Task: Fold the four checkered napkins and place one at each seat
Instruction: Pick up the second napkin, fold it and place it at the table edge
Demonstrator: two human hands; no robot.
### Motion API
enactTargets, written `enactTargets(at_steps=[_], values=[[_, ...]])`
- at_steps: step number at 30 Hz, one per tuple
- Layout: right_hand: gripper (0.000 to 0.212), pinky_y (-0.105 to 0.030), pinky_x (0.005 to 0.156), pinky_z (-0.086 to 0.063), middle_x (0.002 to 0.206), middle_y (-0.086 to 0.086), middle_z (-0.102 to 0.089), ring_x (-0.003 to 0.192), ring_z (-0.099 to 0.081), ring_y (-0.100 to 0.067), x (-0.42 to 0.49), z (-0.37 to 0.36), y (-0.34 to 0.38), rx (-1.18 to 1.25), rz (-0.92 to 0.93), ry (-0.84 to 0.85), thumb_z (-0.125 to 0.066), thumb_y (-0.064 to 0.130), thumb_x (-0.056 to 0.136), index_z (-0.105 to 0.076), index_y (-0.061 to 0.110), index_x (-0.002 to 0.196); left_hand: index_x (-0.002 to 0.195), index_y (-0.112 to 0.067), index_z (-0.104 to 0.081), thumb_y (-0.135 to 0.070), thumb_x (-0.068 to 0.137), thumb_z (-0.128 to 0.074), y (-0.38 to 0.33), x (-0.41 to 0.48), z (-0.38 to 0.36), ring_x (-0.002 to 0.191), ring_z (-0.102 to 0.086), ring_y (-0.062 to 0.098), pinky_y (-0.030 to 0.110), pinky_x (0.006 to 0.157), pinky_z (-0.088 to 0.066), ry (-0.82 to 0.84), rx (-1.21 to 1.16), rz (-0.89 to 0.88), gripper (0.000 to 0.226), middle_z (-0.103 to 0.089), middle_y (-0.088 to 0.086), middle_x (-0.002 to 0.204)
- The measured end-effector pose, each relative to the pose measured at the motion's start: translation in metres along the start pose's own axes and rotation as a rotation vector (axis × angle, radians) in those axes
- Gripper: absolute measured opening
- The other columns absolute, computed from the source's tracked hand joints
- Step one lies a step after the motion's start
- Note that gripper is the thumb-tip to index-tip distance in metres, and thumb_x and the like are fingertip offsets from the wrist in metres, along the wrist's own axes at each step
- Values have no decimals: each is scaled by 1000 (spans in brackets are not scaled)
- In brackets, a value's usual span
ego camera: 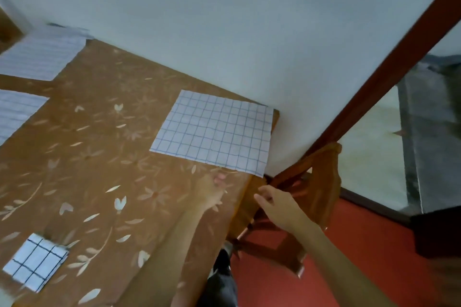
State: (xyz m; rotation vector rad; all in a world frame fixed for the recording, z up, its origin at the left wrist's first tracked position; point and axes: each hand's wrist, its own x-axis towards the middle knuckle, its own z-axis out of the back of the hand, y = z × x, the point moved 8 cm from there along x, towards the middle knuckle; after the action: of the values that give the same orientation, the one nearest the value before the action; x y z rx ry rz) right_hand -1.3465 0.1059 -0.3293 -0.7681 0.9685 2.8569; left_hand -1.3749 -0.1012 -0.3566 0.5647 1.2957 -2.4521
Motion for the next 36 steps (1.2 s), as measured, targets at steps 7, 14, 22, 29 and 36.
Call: enactTargets(at_steps=[7,14,22,29,36], values=[[34,-30,95,-51,121,-2,-70,110,-66,-20,76,-1,-29,-14,-147,48,-49,21,100,-59,23,132,118,-33,-65,-44,93,-59,21,55,-33,88,-72,23,59,90,-56,67,43,62,27,-68,-14,89],[48,-31,71,-57,104,10,-57,96,-69,-25,124,12,-51,208,-263,7,-46,9,102,-36,15,148,108,-25,-71,-31,99,-49,31,71,-59,96,-57,15,29,107,-29,10,120,197,25,-63,-13,83],[83,-45,105,-47,135,-13,-55,122,-55,-30,182,15,-71,345,-317,71,-65,20,94,-11,11,157,99,-12,-66,-25,93,-54,3,74,-101,85,-62,19,32,74,-48,47,93,196,19,-68,1,93],[97,-45,106,-47,104,0,-61,108,-60,-21,211,16,-66,534,-234,151,-75,14,87,-9,17,159,123,-21,-61,-27,86,-51,-9,76,-106,92,-66,21,37,80,-56,-29,138,208,39,-69,1,108],[35,-19,52,-42,69,4,-62,55,-51,-6,188,21,-18,710,-155,392,-73,14,86,-63,16,119,140,-26,-54,-49,94,-54,-62,64,-69,126,-56,30,45,95,-56,-406,328,-61,51,-54,8,143]])
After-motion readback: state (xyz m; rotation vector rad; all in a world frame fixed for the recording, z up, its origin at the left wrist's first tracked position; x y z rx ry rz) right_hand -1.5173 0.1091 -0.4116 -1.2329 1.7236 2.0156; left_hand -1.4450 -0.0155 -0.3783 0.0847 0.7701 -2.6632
